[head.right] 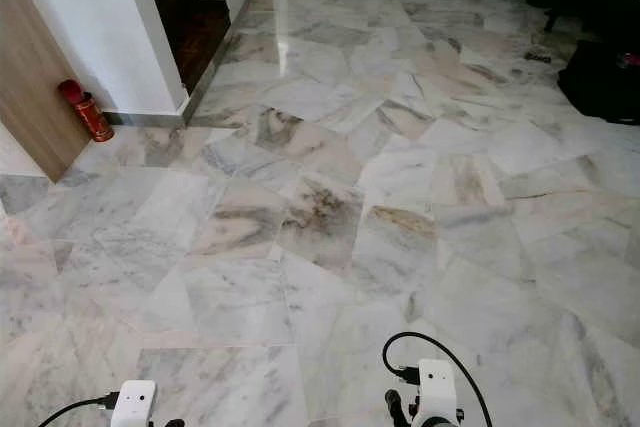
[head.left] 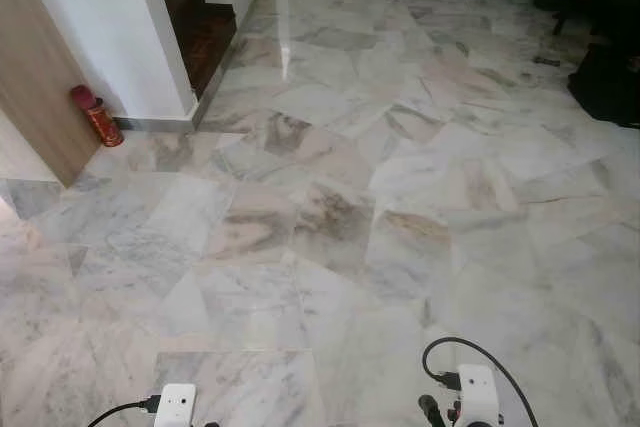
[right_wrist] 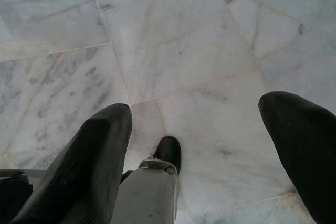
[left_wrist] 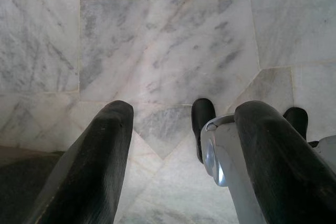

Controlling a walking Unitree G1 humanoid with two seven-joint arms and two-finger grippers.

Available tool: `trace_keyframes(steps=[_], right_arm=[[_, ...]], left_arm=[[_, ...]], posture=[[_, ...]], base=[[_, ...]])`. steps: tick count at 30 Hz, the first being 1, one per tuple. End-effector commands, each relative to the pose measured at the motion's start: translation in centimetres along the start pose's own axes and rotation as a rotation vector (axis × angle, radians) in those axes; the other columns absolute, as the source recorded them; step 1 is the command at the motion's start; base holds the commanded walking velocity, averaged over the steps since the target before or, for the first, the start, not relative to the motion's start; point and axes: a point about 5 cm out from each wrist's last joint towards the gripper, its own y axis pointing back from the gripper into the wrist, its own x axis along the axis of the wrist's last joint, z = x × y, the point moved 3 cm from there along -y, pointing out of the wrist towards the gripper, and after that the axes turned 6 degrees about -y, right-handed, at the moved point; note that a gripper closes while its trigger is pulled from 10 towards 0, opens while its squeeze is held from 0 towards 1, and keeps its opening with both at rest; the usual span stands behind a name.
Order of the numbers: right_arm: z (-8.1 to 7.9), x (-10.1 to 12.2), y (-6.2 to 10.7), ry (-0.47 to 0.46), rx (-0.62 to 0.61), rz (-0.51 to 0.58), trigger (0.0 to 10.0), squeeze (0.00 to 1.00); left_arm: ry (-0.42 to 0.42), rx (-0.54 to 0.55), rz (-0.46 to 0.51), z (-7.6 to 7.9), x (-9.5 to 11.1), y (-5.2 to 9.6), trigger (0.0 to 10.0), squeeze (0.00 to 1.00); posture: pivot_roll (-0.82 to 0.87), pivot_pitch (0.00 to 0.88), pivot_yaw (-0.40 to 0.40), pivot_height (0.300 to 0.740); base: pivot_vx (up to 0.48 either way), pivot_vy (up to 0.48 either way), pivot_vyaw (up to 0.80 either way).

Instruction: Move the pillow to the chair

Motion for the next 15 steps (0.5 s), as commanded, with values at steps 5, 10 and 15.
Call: trace_keyframes(steps=[5,10,15], right_arm=[[-1.70,4.52,-1.20,-0.136,-0.011,0.004,10.0,0.00],[-1.92,4.63,-1.23,-0.142,-0.003,0.008,10.0,0.00],[-1.96,4.67,-1.25,-0.145,-0.003,0.001,10.0,0.00]], left_arm=[[0.149,0.075,-0.129,-1.16,-4.40,1.26,10.0,0.00],[0.149,0.078,-0.124,-1.32,-4.26,1.23,10.0,0.00],[0.153,0.093,-0.116,-1.47,-4.19,1.25,10.0,0.00]], posture=[[0.00,0.000,0.036,0.740],[0.00,0.000,0.037,0.740],[0.00,0.000,0.035,0.740]], base=[[0.000,0.000,0.00],[0.000,0.000,0.00],[0.000,0.000,0.00]])
